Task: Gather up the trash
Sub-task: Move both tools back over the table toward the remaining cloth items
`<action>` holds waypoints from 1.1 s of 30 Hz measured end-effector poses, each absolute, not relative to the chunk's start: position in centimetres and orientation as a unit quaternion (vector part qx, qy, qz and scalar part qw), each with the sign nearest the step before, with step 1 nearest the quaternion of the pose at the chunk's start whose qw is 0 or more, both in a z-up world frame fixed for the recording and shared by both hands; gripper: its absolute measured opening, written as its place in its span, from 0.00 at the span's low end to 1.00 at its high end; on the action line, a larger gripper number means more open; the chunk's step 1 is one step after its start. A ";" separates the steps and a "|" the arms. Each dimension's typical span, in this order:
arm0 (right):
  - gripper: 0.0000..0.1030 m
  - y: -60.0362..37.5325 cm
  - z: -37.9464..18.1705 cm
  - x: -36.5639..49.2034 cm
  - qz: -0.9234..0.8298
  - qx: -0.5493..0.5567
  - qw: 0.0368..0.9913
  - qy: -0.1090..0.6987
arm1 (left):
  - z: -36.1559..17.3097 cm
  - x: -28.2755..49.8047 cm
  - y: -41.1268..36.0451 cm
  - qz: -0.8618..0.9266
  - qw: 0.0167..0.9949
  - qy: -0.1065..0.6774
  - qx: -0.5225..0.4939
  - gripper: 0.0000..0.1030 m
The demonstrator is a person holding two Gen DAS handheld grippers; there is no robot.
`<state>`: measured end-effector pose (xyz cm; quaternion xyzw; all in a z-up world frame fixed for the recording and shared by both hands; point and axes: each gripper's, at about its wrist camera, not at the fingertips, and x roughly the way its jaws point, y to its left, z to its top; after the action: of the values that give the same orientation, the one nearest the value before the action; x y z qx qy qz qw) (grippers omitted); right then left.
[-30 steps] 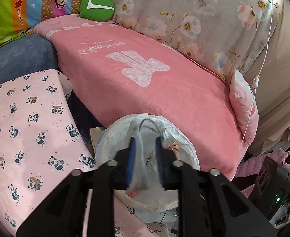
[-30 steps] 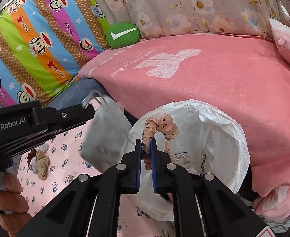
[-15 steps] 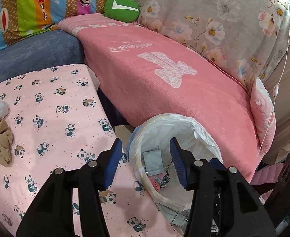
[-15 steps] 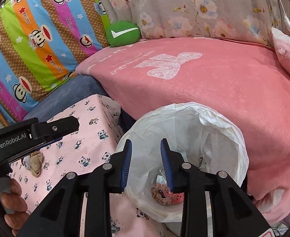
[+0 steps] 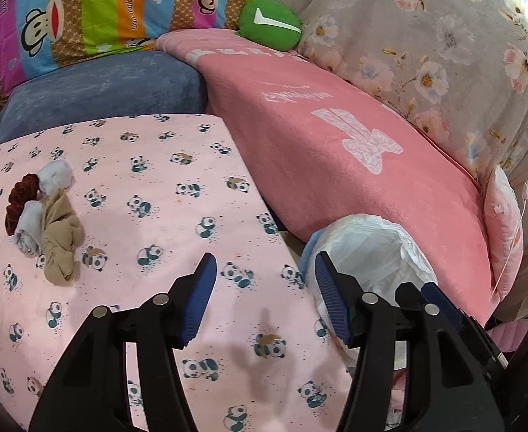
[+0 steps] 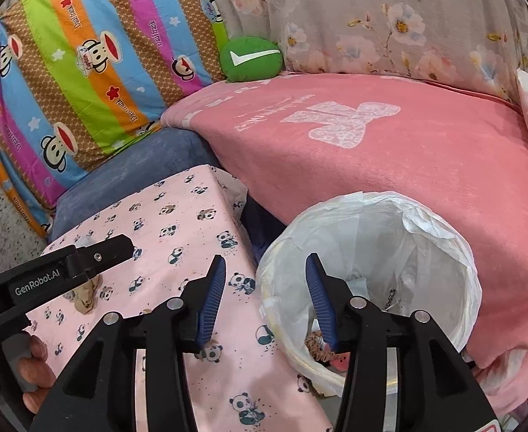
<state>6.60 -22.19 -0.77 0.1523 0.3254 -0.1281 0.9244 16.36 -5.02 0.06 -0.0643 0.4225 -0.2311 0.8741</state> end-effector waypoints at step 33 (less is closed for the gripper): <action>0.58 -3.8 -3.2 12.7 0.018 0.081 0.920 0.384 | -3.8 19.9 16.6 -0.051 0.891 0.437 -0.115 0.68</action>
<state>12.75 -3.85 -3.23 0.0806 0.3838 0.0181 0.9197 19.87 16.56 -3.78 -0.1145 0.4366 -0.0512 0.8909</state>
